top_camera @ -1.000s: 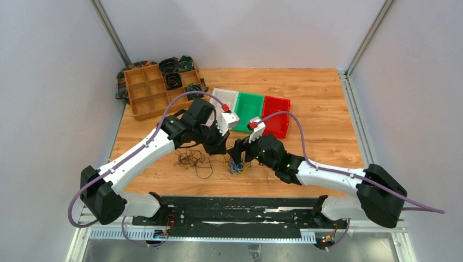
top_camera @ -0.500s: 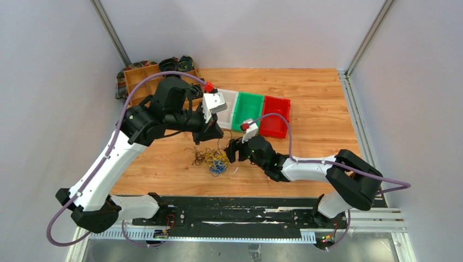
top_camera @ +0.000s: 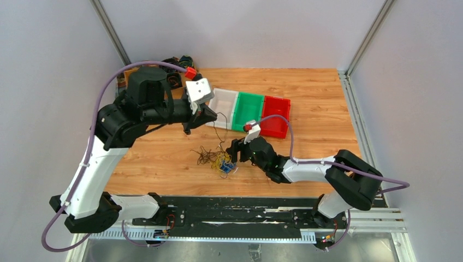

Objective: Untangle the cables

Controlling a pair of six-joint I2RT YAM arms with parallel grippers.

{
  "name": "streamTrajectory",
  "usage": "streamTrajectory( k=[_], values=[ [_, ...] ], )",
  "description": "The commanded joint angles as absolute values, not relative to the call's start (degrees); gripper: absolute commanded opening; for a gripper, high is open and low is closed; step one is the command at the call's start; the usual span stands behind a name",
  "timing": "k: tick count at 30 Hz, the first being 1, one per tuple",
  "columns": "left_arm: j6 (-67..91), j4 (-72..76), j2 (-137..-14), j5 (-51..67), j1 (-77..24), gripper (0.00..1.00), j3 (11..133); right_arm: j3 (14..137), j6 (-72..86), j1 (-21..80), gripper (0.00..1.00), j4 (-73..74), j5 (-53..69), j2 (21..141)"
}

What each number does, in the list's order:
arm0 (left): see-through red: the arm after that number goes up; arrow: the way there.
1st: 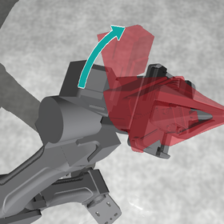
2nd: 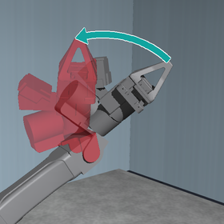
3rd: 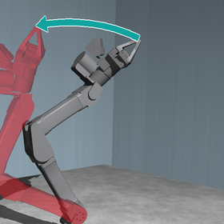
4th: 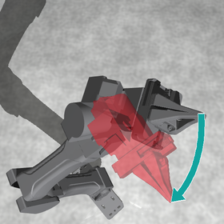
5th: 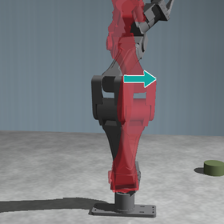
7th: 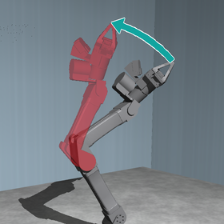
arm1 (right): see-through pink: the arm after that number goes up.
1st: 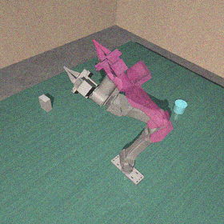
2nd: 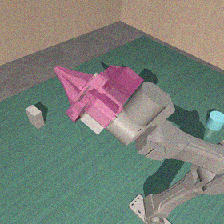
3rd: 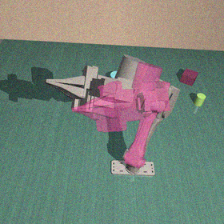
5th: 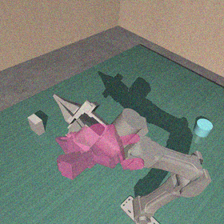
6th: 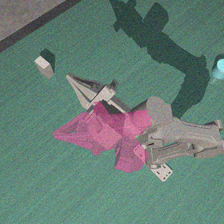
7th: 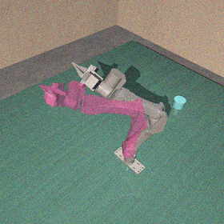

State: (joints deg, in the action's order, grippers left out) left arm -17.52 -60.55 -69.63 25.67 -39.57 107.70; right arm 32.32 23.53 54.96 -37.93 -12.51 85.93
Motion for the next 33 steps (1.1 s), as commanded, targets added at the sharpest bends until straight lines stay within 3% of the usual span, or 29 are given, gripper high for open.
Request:
streamTrajectory(
  k=[1, 12, 33],
  values=[
    [-20.2, -59.9, -71.0, 19.8, -39.7, 0.01, 115.9, 29.8, 24.7, 54.4, 0.72, -38.9, -15.3, 84.3],
    [-27.3, -57.9, -74.1, 13.4, -39.6, 0.01, 133.5, 27.2, 25.8, 54.5, 0.71, -39.9, -14.4, 85.8],
    [-34.9, -23.6, -68.7, -2.4, -39.6, 0.00, 126.0, 22.7, 27.7, 54.7, 0.70, -40.0, -15.1, 86.2]
  ],
)
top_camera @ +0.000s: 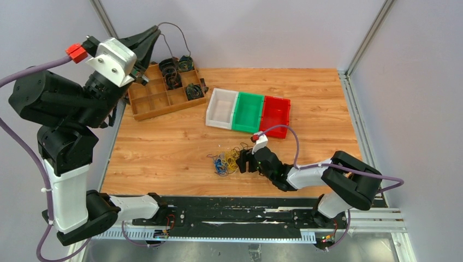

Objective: Untangle the cables

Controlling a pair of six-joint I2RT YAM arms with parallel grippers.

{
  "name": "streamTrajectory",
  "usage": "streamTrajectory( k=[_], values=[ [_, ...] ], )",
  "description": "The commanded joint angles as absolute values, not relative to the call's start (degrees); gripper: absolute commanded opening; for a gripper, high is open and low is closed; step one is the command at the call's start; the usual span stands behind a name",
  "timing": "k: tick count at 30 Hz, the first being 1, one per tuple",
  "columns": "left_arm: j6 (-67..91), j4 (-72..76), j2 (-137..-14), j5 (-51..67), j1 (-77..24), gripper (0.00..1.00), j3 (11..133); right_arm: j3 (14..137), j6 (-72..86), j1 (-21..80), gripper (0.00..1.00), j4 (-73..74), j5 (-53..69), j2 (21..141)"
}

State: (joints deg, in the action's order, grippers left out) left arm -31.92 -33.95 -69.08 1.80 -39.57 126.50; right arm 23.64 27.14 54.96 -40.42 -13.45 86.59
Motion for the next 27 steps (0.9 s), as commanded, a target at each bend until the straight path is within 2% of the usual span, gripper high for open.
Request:
streamTrajectory(
  k=[1, 4, 8, 19, 27],
  values=[
    [-35.3, -21.5, -68.8, -3.3, -39.6, 0.00, 125.8, 22.5, 27.7, 54.7, 0.70, -39.9, -15.2, 86.0],
    [-35.6, -17.6, -69.2, -4.0, -39.6, 0.00, 126.4, 22.0, 27.6, 54.7, 0.70, -39.9, -15.2, 85.0],
    [-34.8, -22.3, -69.4, -1.5, -39.6, 0.00, 126.0, 21.9, 27.0, 54.8, 0.70, -37.5, -15.5, 81.2],
    [-31.9, -22.7, -64.5, -1.0, -39.6, 0.00, 104.2, 24.7, 24.5, 54.7, 0.75, -27.2, -18.9, 64.6],
    [-32.9, -22.7, -68.8, -1.3, -39.6, 0.01, 95.3, 33.9, 20.4, 51.0, 0.76, -22.4, -23.5, 66.5]
  ],
)
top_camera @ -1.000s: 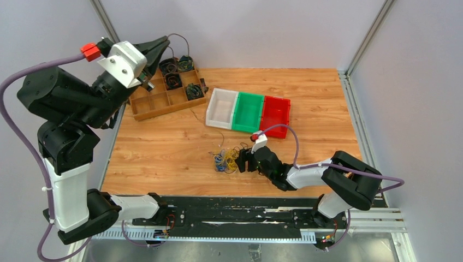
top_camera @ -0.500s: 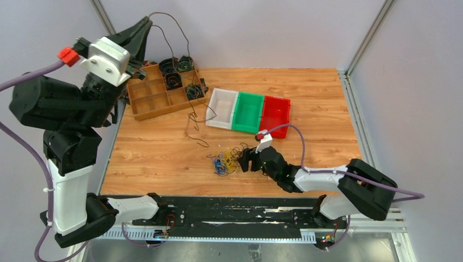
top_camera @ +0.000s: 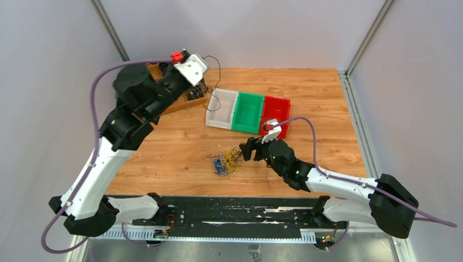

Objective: Untangle the cables

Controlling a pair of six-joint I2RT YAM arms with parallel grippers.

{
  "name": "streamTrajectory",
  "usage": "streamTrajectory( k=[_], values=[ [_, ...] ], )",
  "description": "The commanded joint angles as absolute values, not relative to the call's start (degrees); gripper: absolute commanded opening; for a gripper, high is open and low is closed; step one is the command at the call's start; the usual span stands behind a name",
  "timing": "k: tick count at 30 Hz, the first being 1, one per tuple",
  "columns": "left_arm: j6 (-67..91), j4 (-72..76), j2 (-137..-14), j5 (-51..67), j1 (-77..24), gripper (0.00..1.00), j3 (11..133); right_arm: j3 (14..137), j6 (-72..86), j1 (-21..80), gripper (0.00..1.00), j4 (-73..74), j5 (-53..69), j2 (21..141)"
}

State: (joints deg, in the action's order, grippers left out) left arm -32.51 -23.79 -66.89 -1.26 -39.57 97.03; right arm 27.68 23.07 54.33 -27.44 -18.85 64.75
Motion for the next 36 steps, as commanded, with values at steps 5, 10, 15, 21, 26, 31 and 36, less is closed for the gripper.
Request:
streamTrajectory(
  k=[5, 10, 15, 21, 26, 31, 36],
  values=[
    [-34.1, -23.0, -74.8, -1.3, -38.8, 0.01, 95.9, 38.8, 20.2, 44.5, 0.76, -17.6, -23.0, 68.3],
    [-34.3, -20.4, -79.9, -0.4, -36.7, 0.01, 96.9, 38.9, 20.1, 40.0, 0.75, -15.4, -21.7, 66.5],
    [-33.7, -20.3, -84.2, 0.4, -34.2, 0.01, 99.7, 37.5, 20.2, 37.5, 0.74, -14.3, -20.6, 65.2],
    [-31.1, -21.7, -88.6, 2.3, -30.8, 0.01, 104.4, 35.1, 22.1, 37.0, 0.74, -15.1, -20.4, 65.1],
    [-29.1, -19.4, -90.0, 3.6, -28.4, 0.00, 105.0, 34.5, 23.6, 37.0, 0.72, -16.1, -19.3, 66.9],
    [-28.2, -17.4, -92.1, 3.6, -27.1, 0.01, 105.8, 34.4, 23.8, 37.0, 0.72, -16.2, -18.9, 67.8],
    [-27.7, -16.4, -93.3, 4.2, -26.7, 0.00, 105.8, 34.0, 23.4, 37.0, 0.72, -15.6, -19.1, 67.4]
  ],
)
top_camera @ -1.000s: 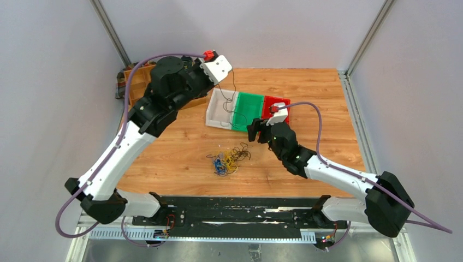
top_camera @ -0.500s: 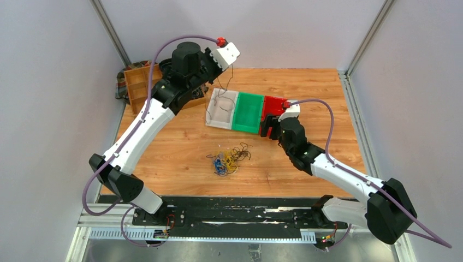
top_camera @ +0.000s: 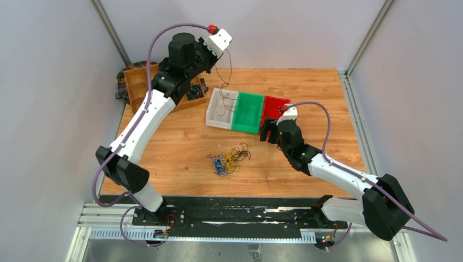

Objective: Untangle the cables

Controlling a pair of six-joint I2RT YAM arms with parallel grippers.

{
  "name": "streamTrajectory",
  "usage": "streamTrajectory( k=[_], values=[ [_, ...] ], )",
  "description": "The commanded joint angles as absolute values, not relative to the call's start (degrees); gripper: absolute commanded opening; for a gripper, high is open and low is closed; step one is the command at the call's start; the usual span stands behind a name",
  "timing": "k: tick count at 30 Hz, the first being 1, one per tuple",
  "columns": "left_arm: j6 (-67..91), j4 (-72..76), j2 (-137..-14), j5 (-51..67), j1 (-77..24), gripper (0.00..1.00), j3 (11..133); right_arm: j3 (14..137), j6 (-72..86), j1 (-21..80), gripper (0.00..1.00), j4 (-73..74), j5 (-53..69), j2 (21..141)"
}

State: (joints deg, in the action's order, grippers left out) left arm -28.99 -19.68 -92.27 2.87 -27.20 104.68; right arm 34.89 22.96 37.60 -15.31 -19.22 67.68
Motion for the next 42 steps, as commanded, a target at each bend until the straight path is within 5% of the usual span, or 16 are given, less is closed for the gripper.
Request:
streamTrajectory(
  k=[1, 25, 42],
  values=[
    [-27.7, -15.9, -93.5, 4.4, -26.6, 0.01, 105.4, 33.9, 23.4, 37.0, 0.72, -15.5, -19.1, 67.2],
    [-24.9, -12.6, -96.9, 7.1, -24.8, 0.01, 100.1, 32.3, 23.8, 35.3, 0.71, -14.6, -19.0, 66.7],
    [-33.7, 2.8, -99.0, -2.6, -25.1, 0.00, 84.7, 32.1, 24.3, 34.4, 0.71, -14.6, -18.5, 67.0]
  ],
)
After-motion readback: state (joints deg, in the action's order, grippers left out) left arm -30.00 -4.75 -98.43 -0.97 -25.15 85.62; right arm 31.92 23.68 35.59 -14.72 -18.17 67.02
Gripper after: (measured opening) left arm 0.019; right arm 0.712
